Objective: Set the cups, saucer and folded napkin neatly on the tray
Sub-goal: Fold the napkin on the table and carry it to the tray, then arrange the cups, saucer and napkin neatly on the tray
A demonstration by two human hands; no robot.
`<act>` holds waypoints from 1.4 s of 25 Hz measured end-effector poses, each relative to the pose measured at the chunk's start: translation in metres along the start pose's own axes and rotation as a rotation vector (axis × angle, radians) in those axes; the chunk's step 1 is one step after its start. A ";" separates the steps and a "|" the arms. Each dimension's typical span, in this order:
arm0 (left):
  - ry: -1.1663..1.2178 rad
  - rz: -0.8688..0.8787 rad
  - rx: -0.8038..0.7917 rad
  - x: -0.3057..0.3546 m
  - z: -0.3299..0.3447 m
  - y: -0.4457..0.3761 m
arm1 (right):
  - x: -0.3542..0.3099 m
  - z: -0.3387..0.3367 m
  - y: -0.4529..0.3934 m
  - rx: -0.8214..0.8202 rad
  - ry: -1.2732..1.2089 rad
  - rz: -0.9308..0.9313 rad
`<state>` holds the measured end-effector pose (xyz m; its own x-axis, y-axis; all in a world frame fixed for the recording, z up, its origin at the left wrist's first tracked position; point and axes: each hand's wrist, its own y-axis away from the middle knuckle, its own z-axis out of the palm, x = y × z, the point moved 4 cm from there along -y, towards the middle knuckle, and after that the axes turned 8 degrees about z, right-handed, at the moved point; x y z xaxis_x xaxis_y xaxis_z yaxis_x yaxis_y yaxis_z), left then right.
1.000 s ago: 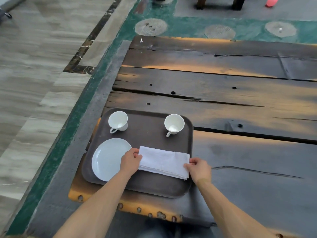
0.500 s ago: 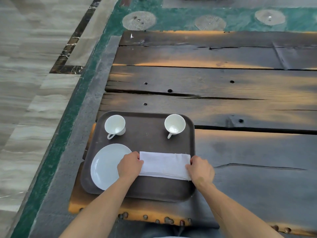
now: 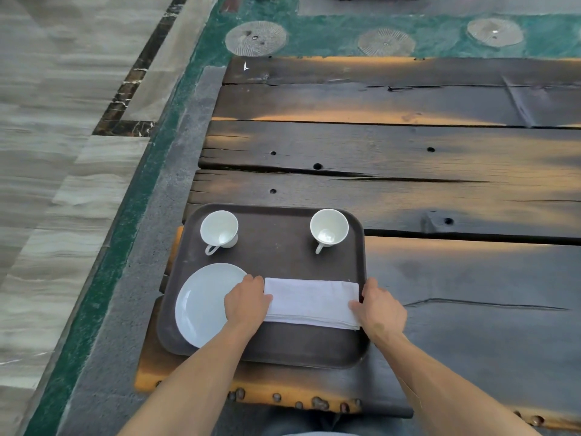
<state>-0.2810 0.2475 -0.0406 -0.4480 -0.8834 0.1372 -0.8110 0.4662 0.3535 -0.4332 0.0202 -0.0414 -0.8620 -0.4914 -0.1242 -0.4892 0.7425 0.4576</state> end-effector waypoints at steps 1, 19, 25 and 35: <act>-0.007 0.007 0.005 0.001 -0.001 0.002 | 0.001 -0.001 0.001 0.008 -0.009 -0.003; 0.373 -0.157 -0.185 -0.022 -0.008 0.104 | -0.075 -0.012 0.038 -0.146 0.294 -0.814; 0.387 -0.252 -0.138 -0.020 -0.013 0.144 | -0.076 -0.004 0.058 -0.226 0.340 -0.919; 0.351 -0.260 -0.153 -0.039 -0.025 0.144 | -0.097 0.002 0.062 -0.258 0.274 -0.906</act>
<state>-0.3709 0.3481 0.0277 -0.0613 -0.9447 0.3222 -0.8028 0.2385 0.5464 -0.3802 0.1151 -0.0022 -0.0978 -0.9389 -0.3300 -0.8782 -0.0745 0.4724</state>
